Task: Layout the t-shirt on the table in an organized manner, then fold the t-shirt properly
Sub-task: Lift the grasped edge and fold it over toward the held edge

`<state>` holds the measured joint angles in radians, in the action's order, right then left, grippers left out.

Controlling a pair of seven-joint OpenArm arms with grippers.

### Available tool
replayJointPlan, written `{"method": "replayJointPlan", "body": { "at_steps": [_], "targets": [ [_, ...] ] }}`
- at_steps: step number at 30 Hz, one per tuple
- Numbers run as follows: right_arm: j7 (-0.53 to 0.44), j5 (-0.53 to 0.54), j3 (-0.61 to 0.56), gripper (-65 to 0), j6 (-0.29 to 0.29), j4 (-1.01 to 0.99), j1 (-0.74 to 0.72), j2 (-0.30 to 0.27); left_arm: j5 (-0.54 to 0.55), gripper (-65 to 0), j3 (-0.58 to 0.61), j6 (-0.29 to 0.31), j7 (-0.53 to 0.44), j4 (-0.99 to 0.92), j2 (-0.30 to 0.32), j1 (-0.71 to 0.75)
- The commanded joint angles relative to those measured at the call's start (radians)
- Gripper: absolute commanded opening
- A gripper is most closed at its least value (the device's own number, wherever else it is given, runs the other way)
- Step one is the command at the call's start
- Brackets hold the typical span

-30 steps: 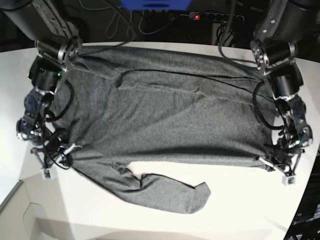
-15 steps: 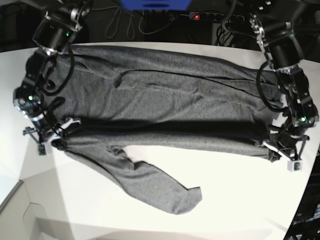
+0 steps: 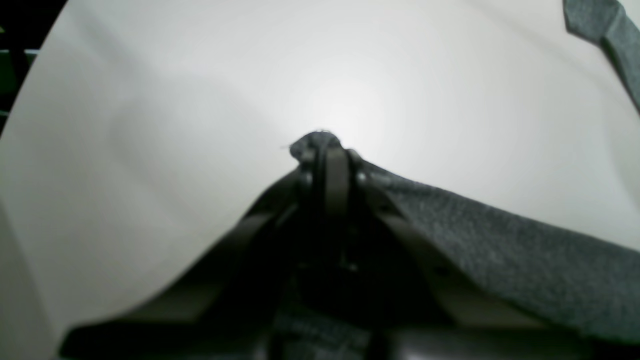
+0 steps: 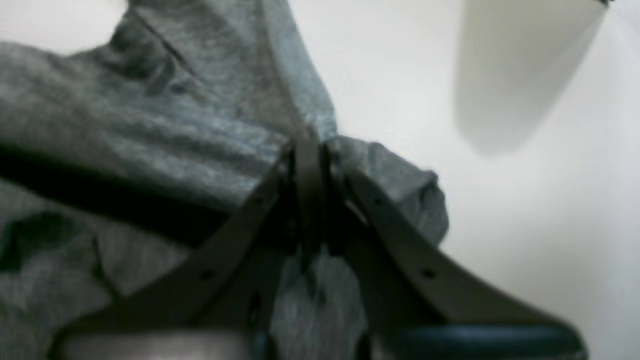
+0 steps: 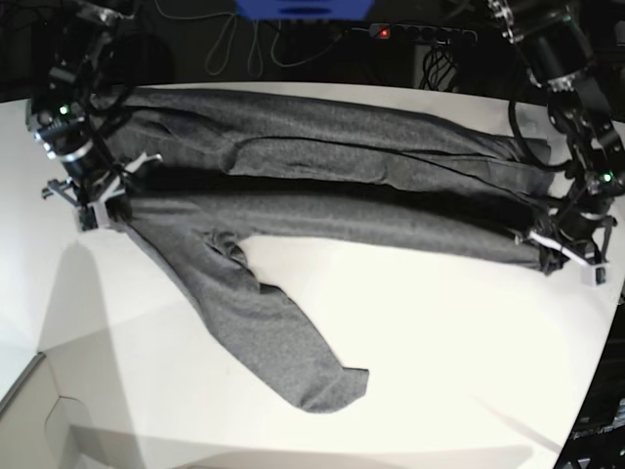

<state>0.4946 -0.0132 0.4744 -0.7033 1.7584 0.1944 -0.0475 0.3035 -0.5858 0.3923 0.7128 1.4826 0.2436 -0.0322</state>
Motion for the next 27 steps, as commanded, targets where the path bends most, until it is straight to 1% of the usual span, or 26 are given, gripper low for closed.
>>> {"method": "replayJointPlan", "body": {
  "at_steps": [1, 7, 10, 12, 16, 21, 24, 27],
  "targets": [
    [-0.023, 0.014, 0.004, -65.0, 0.005, 0.019, 0.007, -0.010, 0.009, -65.0, -0.004, -0.002, -0.022, 0.033, 0.017, -0.001],
    [-0.021, 0.014, 0.016, -65.0, 0.005, 0.027, 0.050, -0.013, 0.009, -65.0, -0.004, -0.002, -0.025, 0.083, 0.015, 0.074],
    [-0.018, 0.011, 0.051, -65.0, 0.005, 0.041, 0.053, -0.010, 0.009, -65.0, -0.006, -0.002, -0.018, 0.094, 0.015, 0.084],
    [-0.018, 0.011, 0.057, -65.0, 0.005, 0.045, 0.070, -0.009, 0.009, -65.0, -0.033, -0.002, -0.017, 0.095, 0.013, 0.085],
    [-0.018, 0.011, 0.053, -65.0, 0.005, 0.045, 0.095, -0.012, 0.012, -65.0, -0.086, -0.002, -0.017, 0.109, 0.012, 0.122],
    [-0.018, 0.012, 0.051, -65.0, 0.005, 0.044, 0.138, -0.007, 0.052, -65.0, -0.086, -0.002, -0.017, 0.111, 0.012, 0.173],
    [-0.020, 0.012, 0.034, -65.0, 0.005, 0.039, 0.153, 0.008, 0.050, -65.0, -0.082, -0.002, -0.017, 0.108, 0.012, 0.182],
    [-0.021, 0.012, 0.004, -65.0, 0.005, 0.039, 0.167, 0.010, 0.043, -65.0, -0.086, -0.002, -0.017, 0.108, -0.014, 0.188]
  ]
}}
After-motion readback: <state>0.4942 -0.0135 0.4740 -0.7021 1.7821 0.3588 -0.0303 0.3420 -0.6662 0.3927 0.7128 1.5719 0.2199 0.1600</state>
